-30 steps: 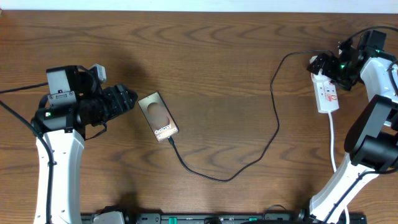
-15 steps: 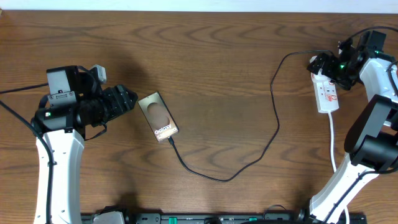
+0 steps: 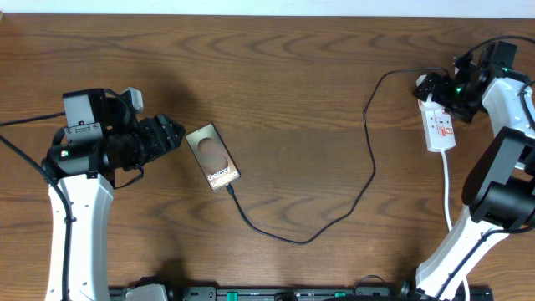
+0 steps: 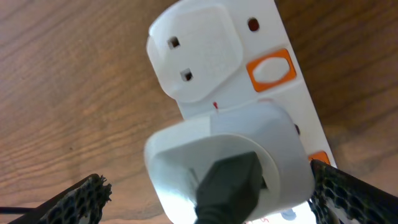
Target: Plug charger to phone and switch on socket
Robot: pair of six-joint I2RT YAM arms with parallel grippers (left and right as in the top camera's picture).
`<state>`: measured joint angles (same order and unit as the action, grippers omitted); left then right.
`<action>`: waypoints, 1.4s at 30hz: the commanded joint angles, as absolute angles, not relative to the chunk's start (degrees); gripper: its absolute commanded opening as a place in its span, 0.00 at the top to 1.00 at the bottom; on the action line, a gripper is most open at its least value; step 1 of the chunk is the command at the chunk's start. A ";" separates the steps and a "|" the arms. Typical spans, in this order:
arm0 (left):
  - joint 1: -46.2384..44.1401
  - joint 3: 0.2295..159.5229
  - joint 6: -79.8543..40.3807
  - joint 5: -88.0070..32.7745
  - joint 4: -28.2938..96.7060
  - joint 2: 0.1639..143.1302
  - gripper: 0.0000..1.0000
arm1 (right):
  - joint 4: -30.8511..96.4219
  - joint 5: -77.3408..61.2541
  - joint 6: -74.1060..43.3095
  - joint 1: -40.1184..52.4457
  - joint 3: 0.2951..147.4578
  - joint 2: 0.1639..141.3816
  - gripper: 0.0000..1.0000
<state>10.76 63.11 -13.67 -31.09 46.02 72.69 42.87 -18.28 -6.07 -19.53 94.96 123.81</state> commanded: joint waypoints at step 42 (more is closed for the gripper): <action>10.85 62.89 -13.10 -30.33 45.78 72.99 0.28 | 48.97 -15.00 -8.45 -16.29 93.80 119.87 0.01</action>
<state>10.76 63.11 -13.65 -31.11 46.02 72.69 47.77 -16.80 -8.21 -17.50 94.78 122.54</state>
